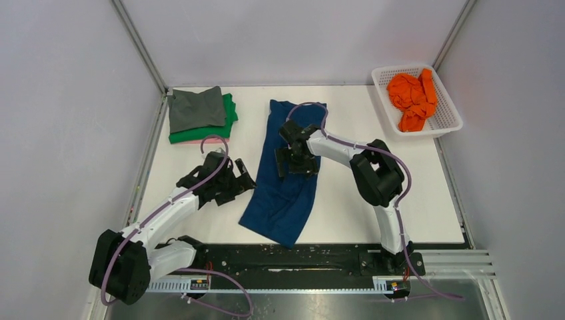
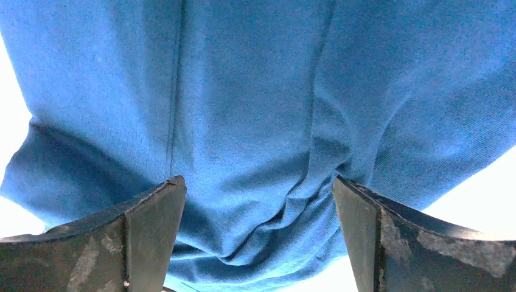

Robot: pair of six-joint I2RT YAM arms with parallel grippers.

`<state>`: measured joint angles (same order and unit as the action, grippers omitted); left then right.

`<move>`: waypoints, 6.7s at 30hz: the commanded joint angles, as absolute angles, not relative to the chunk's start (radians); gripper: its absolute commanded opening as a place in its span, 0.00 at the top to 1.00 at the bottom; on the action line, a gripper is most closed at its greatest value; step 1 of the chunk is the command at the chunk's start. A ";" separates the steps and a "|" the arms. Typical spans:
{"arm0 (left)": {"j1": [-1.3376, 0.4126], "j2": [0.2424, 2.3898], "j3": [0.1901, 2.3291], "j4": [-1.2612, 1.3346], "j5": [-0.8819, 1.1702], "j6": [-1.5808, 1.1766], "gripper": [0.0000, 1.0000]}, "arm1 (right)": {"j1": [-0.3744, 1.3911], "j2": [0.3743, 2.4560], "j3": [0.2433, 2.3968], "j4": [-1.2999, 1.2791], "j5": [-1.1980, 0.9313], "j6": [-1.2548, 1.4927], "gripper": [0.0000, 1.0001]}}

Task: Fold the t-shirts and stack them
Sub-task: Rotate the tshirt 90 degrees, then grab the bottom of the folded rectangular tshirt with both arms, then fold the folded rectangular tshirt in 1/3 of the way, then grab one side of the 2/3 rectangular tshirt with both arms, then fold the long partially folded tshirt into a neat square

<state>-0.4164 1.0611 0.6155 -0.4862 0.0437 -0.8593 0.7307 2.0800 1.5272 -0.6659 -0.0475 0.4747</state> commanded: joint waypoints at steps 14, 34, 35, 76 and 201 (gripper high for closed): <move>-0.438 1.230 0.591 -0.350 0.323 -0.774 0.01 | 0.522 2.356 2.236 -0.918 -0.108 0.270 0.01; -0.701 1.451 0.622 -0.261 0.160 -0.844 0.74 | 0.524 1.521 0.886 -0.449 -0.322 0.569 0.17; -0.706 1.450 0.617 -0.266 0.155 -0.846 0.79 | 0.529 1.518 0.866 -0.442 -0.347 0.576 0.20; -0.679 1.272 0.831 -0.329 0.151 -0.852 1.00 | 0.486 1.378 0.989 -0.575 -0.452 0.535 1.00; -0.332 1.960 1.568 -0.344 0.180 -0.679 1.00 | 0.087 1.952 1.470 -0.406 -0.686 0.677 1.00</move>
